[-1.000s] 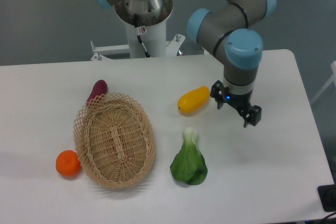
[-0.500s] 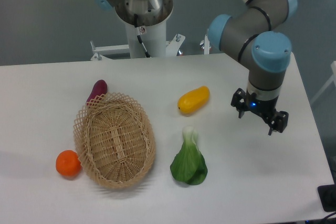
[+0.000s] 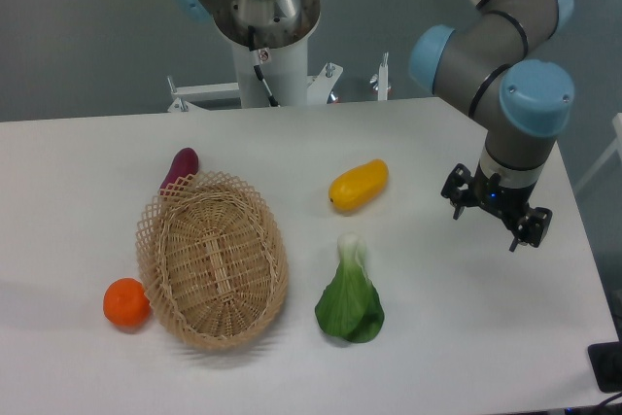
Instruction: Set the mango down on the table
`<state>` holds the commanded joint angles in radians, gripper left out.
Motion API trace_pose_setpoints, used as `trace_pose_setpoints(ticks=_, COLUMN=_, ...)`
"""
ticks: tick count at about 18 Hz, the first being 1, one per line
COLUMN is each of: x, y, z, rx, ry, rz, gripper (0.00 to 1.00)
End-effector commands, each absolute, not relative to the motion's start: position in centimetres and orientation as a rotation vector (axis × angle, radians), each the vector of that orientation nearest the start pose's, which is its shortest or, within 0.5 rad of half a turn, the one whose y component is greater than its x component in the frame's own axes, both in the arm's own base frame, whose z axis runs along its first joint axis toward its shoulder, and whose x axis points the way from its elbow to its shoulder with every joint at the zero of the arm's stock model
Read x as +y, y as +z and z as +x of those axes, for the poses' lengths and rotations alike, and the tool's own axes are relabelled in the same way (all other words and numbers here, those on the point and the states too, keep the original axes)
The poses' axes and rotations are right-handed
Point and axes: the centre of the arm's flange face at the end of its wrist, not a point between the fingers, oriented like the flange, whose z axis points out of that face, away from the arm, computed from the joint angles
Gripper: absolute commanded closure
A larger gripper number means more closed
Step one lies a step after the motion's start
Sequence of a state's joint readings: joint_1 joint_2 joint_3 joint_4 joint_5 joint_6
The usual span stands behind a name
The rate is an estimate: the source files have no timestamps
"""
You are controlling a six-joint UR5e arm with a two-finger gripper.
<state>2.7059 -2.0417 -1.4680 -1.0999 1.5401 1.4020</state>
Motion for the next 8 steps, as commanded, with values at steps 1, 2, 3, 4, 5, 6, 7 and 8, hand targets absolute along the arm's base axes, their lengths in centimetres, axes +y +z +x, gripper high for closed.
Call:
trace_pose_setpoints(ticks=1, x=40.47, y=30.91, z=-54.74, rx=0.412, ry=0.133, rz=-3.057, gripper=0.00)
trace_pose_setpoints(ticks=2, x=40.52, y=30.80, z=-54.65, rx=0.415, ry=0.133, rz=-3.058, gripper=0.00)
trace_pose_setpoints(ticks=3, x=40.61, y=30.81, z=-54.60, rx=0.417, ry=0.136, rz=-3.057, gripper=0.00)
trace_pose_setpoints(ticks=4, x=40.63, y=30.73, z=-54.63, rx=0.417, ry=0.136, rz=-3.057, gripper=0.00)
trace_pose_setpoints(ticks=5, x=40.63, y=30.73, z=-54.63, rx=0.417, ry=0.136, rz=-3.057, gripper=0.00)
trace_pose_setpoints(ticks=6, x=40.64, y=30.71, z=-54.61, rx=0.417, ry=0.133, rz=-3.056, gripper=0.00)
trace_pose_setpoints(ticks=7, x=40.63, y=30.81, z=-54.59, rx=0.417, ry=0.135, rz=-3.056, gripper=0.00)
trace_pose_setpoints(ticks=8, x=40.63, y=30.81, z=-54.59, rx=0.417, ry=0.135, rz=-3.056, gripper=0.00)
